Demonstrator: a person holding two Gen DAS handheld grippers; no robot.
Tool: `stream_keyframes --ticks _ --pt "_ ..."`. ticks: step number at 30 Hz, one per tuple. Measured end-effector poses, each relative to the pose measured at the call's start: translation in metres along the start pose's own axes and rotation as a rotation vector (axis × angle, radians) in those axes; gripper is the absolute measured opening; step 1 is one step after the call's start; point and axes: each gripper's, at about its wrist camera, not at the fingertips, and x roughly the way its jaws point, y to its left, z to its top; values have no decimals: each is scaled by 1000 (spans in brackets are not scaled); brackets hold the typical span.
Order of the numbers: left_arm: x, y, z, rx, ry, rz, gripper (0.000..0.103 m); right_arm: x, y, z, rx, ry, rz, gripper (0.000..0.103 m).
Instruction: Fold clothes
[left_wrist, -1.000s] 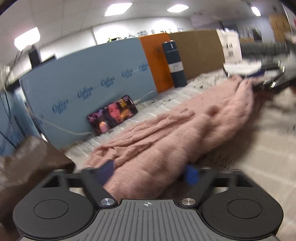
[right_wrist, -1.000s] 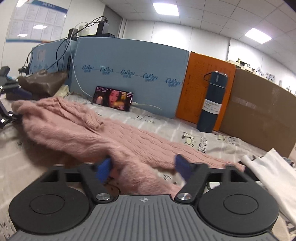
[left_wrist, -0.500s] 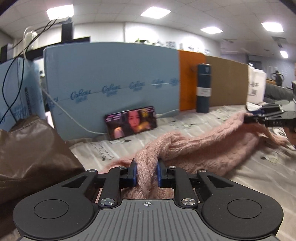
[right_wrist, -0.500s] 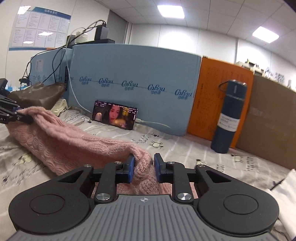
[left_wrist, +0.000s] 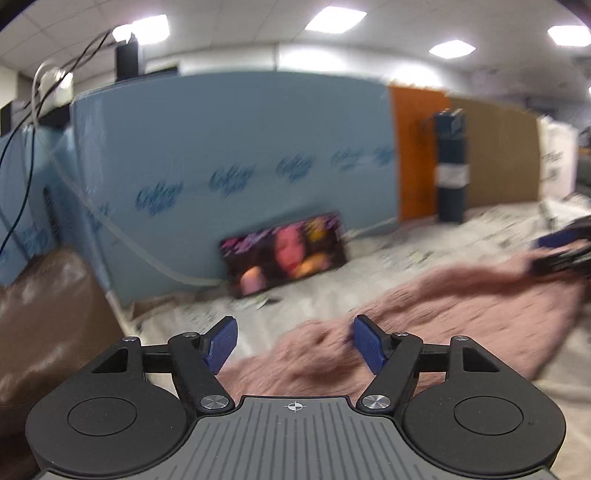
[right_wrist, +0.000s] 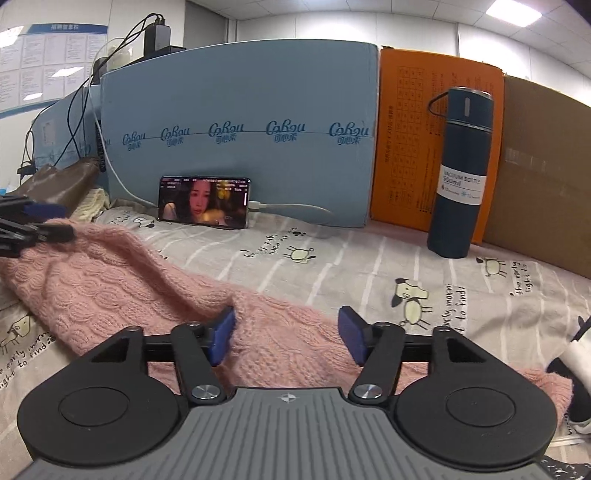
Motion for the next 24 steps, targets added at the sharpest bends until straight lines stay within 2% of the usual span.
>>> stream_keyframes --ticks 3,7,13,16,19,24 --pt "7 7 -6 -33 38 1 73 -13 -6 -3 -20 0 -16 72" --pt "4 6 -8 -31 26 11 75 -34 -11 -13 -61 29 -87 74" --pt "-4 3 -6 -33 -3 25 77 -84 -13 -41 -59 23 -186 80" --pt "-12 -1 -5 -30 -18 34 77 -104 -14 -57 -43 44 -191 80" --pt "-26 -4 -4 -50 -48 31 81 -117 -9 -70 -50 73 -156 80" --pt "-49 -11 -6 -102 -90 -6 84 -118 -5 -83 -82 151 -160 77"
